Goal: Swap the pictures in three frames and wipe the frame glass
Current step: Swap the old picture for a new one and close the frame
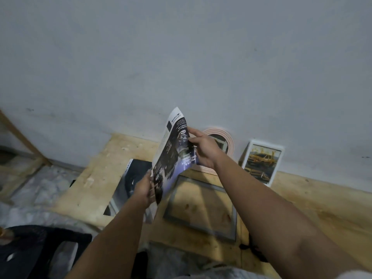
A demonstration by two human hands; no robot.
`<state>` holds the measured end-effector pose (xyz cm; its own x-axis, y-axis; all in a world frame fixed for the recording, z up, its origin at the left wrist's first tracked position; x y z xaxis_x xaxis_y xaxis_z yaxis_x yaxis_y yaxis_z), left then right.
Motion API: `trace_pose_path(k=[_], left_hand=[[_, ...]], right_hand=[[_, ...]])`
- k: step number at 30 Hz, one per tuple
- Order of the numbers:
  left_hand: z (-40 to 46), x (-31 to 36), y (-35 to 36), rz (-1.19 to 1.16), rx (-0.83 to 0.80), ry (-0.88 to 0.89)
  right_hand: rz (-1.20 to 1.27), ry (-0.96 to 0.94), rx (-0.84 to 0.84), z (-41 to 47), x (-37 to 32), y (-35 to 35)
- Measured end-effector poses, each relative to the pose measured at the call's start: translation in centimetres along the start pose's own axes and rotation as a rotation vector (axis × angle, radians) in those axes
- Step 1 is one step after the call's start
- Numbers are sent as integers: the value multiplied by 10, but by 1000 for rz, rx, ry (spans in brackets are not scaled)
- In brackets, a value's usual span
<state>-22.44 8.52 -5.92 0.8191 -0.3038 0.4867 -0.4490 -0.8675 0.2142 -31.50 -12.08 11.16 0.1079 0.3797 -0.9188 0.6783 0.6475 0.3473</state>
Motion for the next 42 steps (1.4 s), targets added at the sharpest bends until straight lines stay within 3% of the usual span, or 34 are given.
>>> trace_pose_path(k=[3,6,9,14,18,27,34,37,40,42], left_hand=[[39,24,-57,-110,116,45],[19,58,-106,-199,288,104],[21,85,-151,-281,356,155],[3,114,-210,-331,452,277],[15,120,-246,-376,350,215],[40,100,-328,69,563,148],[74,57,-363,285,448,7],[61,70,-345,534,406,6],[52,96,-333,1026,560,163],[51,111,-316,1237,603,386]], right_hand=[[-76,-15,56,21,0,16],[-282,-27,113,43,10,23],[-430,16,57,57,32,46],[-787,-36,-25,91,76,91],[-951,-88,-12,119,111,135],[-1207,-108,-102,182,211,216],[-1396,-79,-282,211,265,248],[-1552,-43,-380,207,272,246],[-1569,-7,-392,192,270,219],[-1585,5,-355,177,269,190]])
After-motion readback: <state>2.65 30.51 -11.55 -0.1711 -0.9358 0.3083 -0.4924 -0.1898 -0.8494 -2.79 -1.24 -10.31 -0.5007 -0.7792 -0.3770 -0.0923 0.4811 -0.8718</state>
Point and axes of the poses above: each hand's wrist, its own z-axis towards the middle knuckle, its own y-axis out of the palm, x = y × z, the point moved 9 cm from there along z, towards the middle knuckle, and after that the axes turned 10 degrees about -y, right-handed, at the moved point
